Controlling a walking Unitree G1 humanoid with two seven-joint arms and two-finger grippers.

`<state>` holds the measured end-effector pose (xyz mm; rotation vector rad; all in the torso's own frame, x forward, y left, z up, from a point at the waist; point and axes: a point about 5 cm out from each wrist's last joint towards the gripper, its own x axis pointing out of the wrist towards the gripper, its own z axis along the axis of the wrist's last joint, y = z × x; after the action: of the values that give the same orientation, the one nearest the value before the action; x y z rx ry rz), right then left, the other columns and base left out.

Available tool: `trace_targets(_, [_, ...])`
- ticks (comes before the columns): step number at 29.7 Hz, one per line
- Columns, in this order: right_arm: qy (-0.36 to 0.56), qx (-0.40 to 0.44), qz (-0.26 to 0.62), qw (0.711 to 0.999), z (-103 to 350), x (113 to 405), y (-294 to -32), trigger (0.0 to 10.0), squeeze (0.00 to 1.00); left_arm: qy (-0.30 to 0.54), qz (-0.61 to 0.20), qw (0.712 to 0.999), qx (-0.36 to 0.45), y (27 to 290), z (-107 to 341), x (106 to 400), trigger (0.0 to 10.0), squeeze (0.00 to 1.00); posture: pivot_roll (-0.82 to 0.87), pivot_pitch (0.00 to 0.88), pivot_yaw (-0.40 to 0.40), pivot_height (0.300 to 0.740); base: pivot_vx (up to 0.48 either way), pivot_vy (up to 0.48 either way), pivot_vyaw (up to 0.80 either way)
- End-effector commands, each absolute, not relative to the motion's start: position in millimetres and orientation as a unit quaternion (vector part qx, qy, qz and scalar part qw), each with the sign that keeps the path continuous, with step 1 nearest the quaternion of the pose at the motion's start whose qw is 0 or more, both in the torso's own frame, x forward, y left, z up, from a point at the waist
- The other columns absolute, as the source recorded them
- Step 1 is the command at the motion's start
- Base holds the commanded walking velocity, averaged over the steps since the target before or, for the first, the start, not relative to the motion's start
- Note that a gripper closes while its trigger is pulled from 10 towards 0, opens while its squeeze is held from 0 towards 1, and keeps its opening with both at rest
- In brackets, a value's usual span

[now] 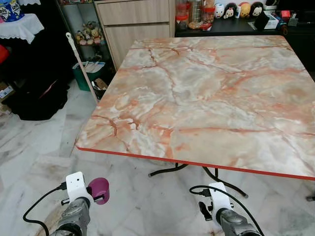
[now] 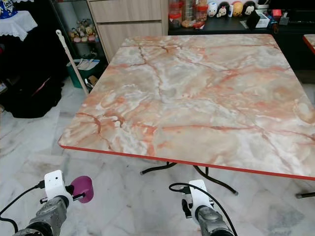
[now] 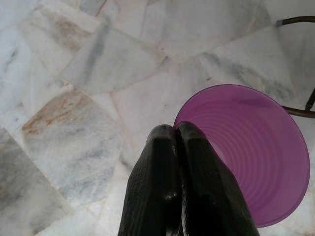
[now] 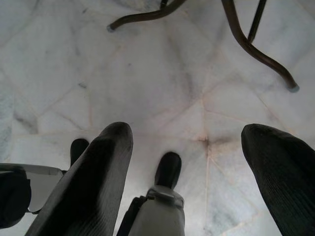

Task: Setting the table

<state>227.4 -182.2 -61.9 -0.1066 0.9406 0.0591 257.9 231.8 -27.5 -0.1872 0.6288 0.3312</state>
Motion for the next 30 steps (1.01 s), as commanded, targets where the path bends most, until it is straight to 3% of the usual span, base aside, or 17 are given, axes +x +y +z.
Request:
trace_targets(1, [0.466, -0.045, 0.019, 0.883, -64.1, 224.6, -180.6, 10.0, 0.0, 0.324, 0.166, 0.928, -0.08, 235.5, -32.4, 250.9, 10.0, 0.0, -0.08, 0.028, 0.108, 0.74, 0.0, -0.274, 0.0])
trace_targets(5, [0.473, -0.047, 0.017, 0.88, -64.9, 223.7, -180.4, 10.0, 0.0, 0.327, 0.165, 0.927, -0.079, 235.8, -33.2, 249.8, 10.0, 0.0, -0.08, 0.02, 0.111, 0.74, 0.0, -0.277, -0.53])
trace_targets(30, [0.463, -0.035, 0.022, 0.885, -63.2, 226.6, -177.8, 10.0, 0.0, 0.342, 0.16, 0.924, -0.066, 237.3, -35.8, 246.5, 10.0, 0.0, -0.07, 0.041, 0.116, 0.74, 0.0, -0.289, 0.0])
